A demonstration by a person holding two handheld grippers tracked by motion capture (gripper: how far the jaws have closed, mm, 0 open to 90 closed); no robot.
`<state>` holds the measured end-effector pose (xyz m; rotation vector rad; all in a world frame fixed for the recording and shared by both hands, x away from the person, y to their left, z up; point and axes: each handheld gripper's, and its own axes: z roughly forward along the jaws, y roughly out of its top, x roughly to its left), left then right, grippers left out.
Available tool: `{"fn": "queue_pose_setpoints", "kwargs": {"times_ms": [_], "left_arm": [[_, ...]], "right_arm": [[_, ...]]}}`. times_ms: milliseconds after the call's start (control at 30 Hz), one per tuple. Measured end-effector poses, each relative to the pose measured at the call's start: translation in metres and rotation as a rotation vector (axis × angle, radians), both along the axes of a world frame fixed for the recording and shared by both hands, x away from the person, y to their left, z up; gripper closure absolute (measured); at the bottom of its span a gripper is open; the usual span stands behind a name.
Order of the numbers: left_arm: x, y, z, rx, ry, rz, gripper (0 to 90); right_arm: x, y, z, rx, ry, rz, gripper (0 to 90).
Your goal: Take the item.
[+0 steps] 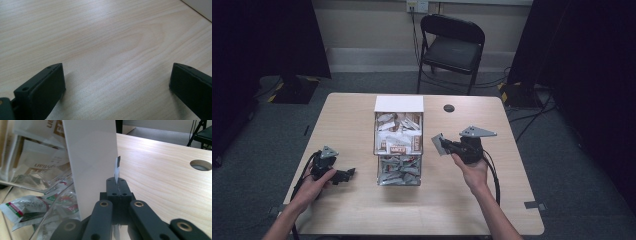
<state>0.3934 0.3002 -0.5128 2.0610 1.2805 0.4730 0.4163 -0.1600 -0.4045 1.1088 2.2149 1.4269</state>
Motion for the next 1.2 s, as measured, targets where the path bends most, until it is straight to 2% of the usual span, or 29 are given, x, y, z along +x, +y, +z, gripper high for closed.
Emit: {"fn": "queue_pose_setpoints", "kwargs": {"times_ms": [200, 500, 533, 800, 1033, 1200], "left_arm": [[0.0, 0.0, 0.0, 0.0, 0.0, 0.0, 0.0], [0.0, 0.0, 0.0, 0.0, 0.0, 0.0, 0.0], [0.0, 0.0, 0.0, 0.0, 0.0, 0.0, 0.0], [0.0, 0.0, 0.0, 0.0, 0.0, 0.0, 0.0], [0.0, 0.0, 0.0, 0.0, 0.0, 0.0, 0.0], [0.0, 0.0, 0.0, 0.0, 0.0, 0.0, 0.0]], "right_arm": [[0.007, 0.0, 0.001, -0.013, 0.001, -0.005, 90.0], [0.024, -0.004, -0.017, -0.051, 0.044, -0.041, 90.0], [0.028, -0.005, -0.022, -0.049, 0.062, -0.052, 90.0], [0.039, -0.009, -0.035, -0.104, 0.083, -0.083, 90.0], [0.042, -0.011, -0.049, -0.136, 0.107, -0.11, 90.0], [0.04, -0.007, -0.054, -0.14, 0.108, -0.095, 90.0]]}}
